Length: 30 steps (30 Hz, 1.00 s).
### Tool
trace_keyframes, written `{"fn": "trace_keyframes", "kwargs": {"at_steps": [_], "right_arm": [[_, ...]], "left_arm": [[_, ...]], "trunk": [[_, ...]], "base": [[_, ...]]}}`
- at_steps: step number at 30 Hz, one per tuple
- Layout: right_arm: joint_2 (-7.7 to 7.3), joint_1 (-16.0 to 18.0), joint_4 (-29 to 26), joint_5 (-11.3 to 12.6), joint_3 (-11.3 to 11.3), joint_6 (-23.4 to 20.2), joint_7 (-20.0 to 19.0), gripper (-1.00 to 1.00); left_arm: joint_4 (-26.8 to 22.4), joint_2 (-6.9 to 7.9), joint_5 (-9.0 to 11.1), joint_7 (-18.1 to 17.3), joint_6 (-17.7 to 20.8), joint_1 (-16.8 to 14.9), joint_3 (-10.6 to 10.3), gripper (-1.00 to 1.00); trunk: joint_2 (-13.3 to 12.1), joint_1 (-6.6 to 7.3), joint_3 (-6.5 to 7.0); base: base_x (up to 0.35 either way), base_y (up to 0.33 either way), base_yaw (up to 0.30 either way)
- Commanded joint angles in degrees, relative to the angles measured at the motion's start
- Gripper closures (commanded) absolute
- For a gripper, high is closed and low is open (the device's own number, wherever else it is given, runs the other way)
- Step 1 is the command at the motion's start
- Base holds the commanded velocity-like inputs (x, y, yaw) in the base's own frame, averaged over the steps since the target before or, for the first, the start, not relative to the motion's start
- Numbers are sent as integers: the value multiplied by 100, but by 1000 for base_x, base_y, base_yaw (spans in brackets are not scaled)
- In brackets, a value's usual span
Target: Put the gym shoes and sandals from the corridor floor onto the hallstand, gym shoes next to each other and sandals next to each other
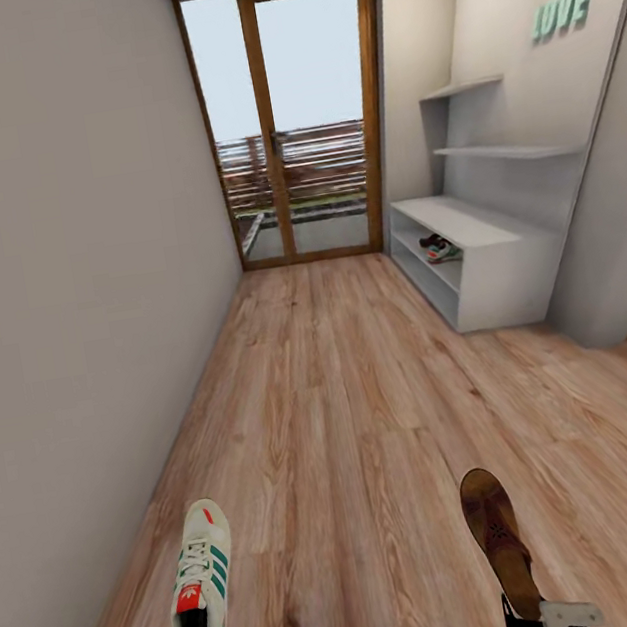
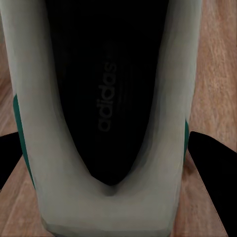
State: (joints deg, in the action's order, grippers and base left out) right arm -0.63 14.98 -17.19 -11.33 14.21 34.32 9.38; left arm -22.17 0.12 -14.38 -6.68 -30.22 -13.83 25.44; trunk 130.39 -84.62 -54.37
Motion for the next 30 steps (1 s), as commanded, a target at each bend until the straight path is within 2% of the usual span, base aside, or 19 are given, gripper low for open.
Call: {"fn": "trace_keyframes", "kwargs": {"at_steps": [1,30], "right_arm": [[2,5,5,-44,21,13,20,100],[2,5,7,-44,21,13,20,100]], "left_arm": [[2,-4,-39,-35,-20,-6,49,100],[2,5,-39,-35,-20,-6,49,100]], "trunk": [[2,-2,-5],[2,-2,-5]], "base": [[339,0,0],[339,0,0]]}}
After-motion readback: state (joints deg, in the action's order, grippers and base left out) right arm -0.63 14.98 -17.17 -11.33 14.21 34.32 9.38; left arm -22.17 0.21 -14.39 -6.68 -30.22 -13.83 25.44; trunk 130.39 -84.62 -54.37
